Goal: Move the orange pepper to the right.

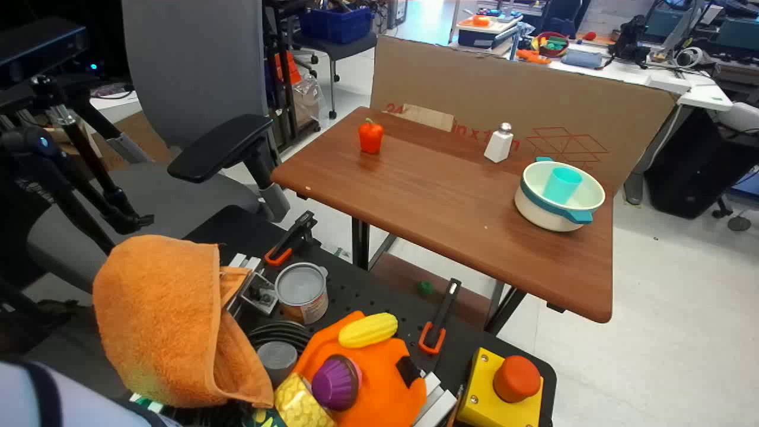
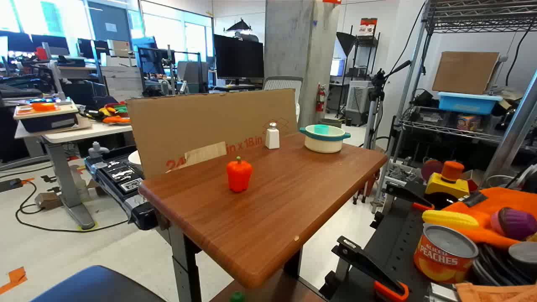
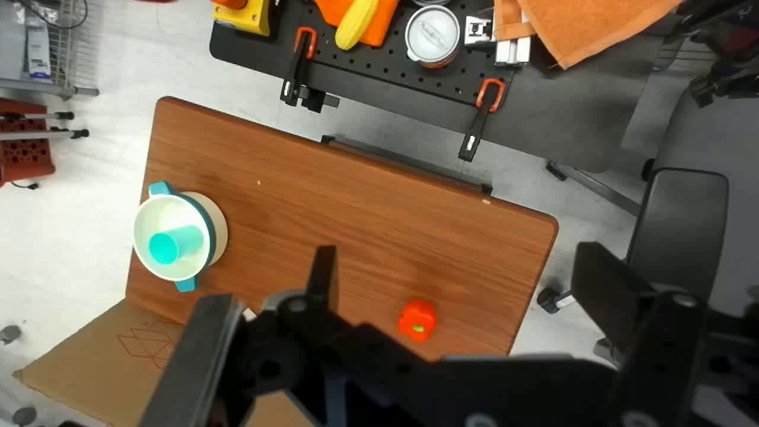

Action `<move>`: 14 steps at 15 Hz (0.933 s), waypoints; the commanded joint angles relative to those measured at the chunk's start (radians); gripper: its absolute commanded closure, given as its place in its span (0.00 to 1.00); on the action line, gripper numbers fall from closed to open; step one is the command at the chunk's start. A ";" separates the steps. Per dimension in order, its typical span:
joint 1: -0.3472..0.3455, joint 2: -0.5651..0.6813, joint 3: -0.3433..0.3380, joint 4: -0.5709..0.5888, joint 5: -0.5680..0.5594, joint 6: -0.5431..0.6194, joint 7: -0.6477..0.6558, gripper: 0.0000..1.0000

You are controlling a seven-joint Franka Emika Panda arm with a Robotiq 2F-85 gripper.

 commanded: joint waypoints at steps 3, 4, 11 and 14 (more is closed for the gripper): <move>0.031 0.005 -0.025 0.003 -0.008 -0.003 0.009 0.00; 0.031 0.005 -0.025 0.003 -0.008 -0.003 0.009 0.00; 0.008 0.139 -0.048 0.007 -0.007 0.143 0.086 0.00; 0.009 0.268 -0.061 0.041 -0.037 0.238 0.114 0.00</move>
